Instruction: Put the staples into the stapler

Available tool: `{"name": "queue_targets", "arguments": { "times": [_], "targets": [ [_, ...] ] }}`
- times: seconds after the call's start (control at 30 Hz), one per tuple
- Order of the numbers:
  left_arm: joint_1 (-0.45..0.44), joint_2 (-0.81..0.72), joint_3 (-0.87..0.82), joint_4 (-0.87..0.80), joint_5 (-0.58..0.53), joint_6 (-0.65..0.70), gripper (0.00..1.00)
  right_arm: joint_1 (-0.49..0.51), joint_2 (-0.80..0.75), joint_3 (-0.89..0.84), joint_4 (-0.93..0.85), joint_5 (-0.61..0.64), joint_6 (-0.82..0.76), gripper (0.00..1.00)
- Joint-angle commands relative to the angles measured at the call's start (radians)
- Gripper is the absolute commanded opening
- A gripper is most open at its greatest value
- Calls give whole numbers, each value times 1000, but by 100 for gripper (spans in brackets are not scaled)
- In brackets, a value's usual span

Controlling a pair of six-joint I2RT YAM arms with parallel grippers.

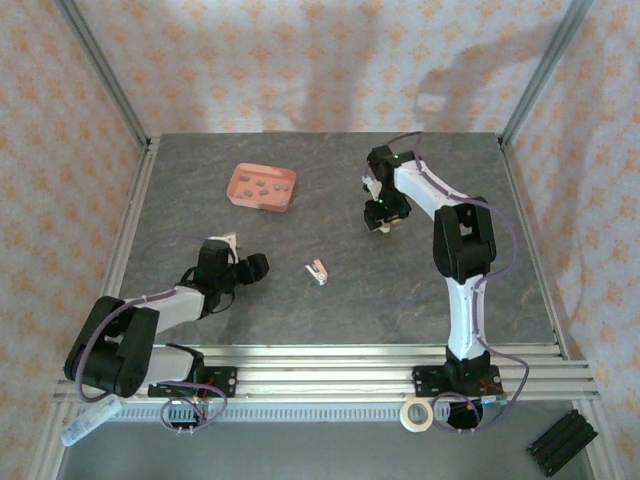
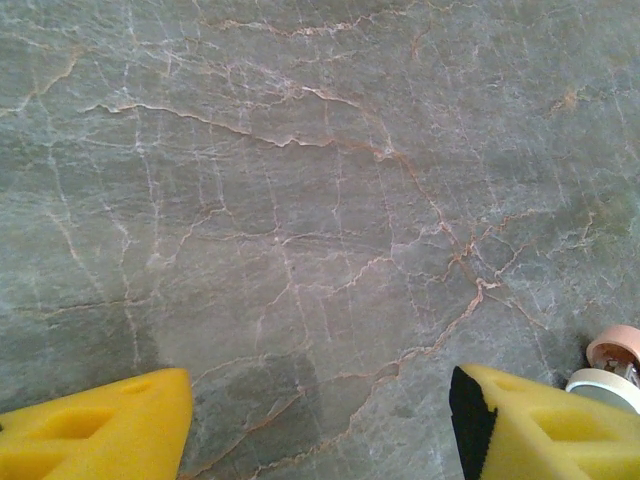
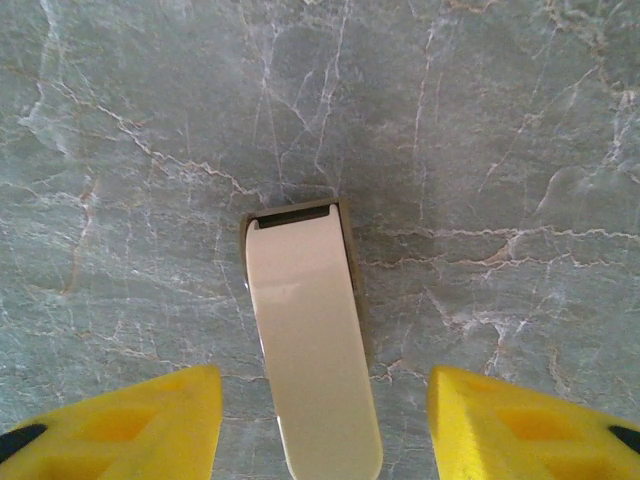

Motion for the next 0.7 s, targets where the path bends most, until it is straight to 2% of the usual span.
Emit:
{"name": "queue_targets", "arguments": {
  "times": [0.0,0.2,0.37,0.47,0.67],
  "targets": [
    [-5,13,28,40,27,21,68,5,20,23,-37,23,-9,53],
    [-7,20,36,42,32,20,62,5,30,28,-44,2,-10,38],
    [-12,14,36,36,28,20,61,5,30,24,-43,12,-5,45],
    [-12,3,34,28,25,24,61,5,29,25,-45,12,-4,44],
    [-15,-40,20,15,1,26,58,4,11,26,-36,-7,5,28]
  ]
}}
